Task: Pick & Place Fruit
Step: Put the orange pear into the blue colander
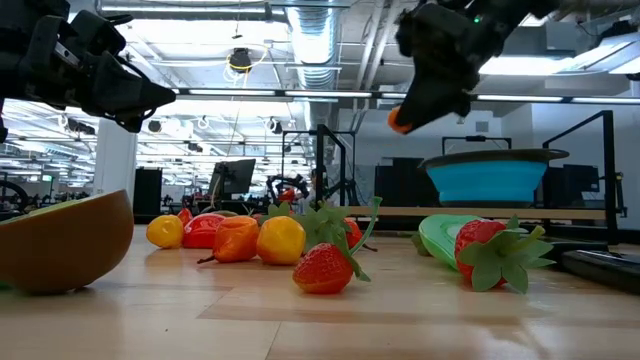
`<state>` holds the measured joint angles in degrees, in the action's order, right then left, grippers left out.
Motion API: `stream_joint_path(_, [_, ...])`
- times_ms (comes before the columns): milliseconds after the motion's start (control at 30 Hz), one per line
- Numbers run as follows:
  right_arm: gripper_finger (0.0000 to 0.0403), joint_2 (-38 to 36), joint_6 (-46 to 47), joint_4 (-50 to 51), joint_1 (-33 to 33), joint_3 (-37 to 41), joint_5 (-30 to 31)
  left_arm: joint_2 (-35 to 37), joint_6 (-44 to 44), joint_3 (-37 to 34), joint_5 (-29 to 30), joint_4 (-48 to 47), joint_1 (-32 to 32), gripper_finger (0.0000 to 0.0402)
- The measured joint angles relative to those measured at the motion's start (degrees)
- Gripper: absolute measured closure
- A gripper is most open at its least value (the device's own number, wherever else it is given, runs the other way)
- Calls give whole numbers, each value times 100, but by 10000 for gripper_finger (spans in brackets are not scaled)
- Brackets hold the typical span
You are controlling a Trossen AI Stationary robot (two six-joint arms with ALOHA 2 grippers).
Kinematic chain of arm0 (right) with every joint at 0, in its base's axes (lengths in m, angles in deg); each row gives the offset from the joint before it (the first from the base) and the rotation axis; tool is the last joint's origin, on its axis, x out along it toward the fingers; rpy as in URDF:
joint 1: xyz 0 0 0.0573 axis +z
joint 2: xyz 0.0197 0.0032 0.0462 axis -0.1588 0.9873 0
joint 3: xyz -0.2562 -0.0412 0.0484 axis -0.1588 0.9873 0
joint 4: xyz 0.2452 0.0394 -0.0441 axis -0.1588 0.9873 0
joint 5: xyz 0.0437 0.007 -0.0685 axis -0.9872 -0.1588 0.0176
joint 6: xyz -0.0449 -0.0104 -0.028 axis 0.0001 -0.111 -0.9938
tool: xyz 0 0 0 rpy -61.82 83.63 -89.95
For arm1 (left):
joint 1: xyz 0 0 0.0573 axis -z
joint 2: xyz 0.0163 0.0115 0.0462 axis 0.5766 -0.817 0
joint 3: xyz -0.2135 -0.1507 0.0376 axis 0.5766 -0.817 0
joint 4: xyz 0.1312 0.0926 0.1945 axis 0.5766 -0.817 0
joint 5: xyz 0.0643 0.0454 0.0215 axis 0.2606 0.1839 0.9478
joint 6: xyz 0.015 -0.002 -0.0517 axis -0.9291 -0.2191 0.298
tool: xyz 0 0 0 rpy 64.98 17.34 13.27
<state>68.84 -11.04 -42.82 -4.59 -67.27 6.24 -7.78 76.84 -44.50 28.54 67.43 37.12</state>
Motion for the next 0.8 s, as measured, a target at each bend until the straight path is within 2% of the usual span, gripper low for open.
stream_joint_path(200, [316,-763,-239,801,-588,0,285,0,-1,-2,0,12,-1,401])
stream_joint_path(367, [316,-1120,-452,1449,-1293,0,440,0,0,-2,0,38,-2,401])
stream_joint_path(533, [316,-1078,-764,2012,-2082,0,748,0,-1,-2,0,44,0,401])
stream_joint_path(800, [316,-675,-1391,2156,-2985,-2,765,0,-2,-2,0,76,-1,401])
